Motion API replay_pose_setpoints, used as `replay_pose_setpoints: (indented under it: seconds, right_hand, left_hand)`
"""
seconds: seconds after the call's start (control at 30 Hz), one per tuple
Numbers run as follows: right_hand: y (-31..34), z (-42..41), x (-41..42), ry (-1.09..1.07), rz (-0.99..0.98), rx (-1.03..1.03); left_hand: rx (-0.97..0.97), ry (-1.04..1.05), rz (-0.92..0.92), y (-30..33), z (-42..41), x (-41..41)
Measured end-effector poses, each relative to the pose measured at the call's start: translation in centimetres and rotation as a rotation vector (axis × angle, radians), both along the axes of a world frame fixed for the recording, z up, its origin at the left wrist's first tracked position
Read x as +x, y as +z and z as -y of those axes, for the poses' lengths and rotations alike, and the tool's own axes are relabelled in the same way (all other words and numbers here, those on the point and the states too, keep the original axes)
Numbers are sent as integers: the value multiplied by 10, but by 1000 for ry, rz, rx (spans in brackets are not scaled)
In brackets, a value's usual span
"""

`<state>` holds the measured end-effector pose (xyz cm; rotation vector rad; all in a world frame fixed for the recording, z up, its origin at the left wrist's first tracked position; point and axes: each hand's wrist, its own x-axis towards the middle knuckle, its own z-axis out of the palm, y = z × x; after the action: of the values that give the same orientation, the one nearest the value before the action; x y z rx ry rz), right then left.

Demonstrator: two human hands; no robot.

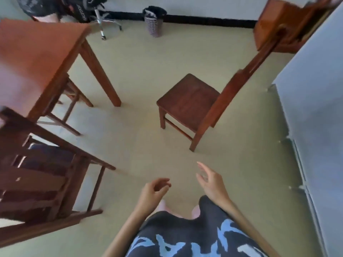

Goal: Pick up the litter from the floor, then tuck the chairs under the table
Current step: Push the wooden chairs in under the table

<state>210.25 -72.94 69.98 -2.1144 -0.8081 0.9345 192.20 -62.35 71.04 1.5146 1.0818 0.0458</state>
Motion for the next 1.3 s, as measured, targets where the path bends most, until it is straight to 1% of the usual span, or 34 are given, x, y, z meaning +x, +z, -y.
replay_pose_setpoints:
  seconds: [0.17,0.3,0.47,0.63,0.73,0.83,0.9,1.0,1.07,1.17,1.3]
  right_hand:
    - [-6,101,72,-245,-53,-37]
    - [-7,156,124,-373,-34,-61]
    - [-14,183,163,-410,-105,-85]
    - [-30,186,208,-394,-134,-137]
    - [-37,171,259,-336,-129,-162]
    - [-32,144,330,-293,-69,-146]
    - [-16,118,378,-281,-25,-119]
    - [13,68,441,-249,36,-19]
    - [32,32,471,-162,110,26]
    - [60,-19,505,30,233,109]
    - [88,-84,538,304,435,288]
  left_hand:
    - [-4,-152,-14,-5,49,91]
    - [18,-248,2,0,91,170]
    - [36,-329,64,14,110,249]
    - [88,-312,89,20,93,323]
    - [125,-304,121,20,79,372]
    - [202,-306,148,27,58,423]
    - [239,-296,163,35,41,455]
    - [285,-225,197,55,12,496]
    - [355,-136,200,66,-5,516]
    - [438,9,219,82,-24,531]
    - [548,199,204,90,-40,544]
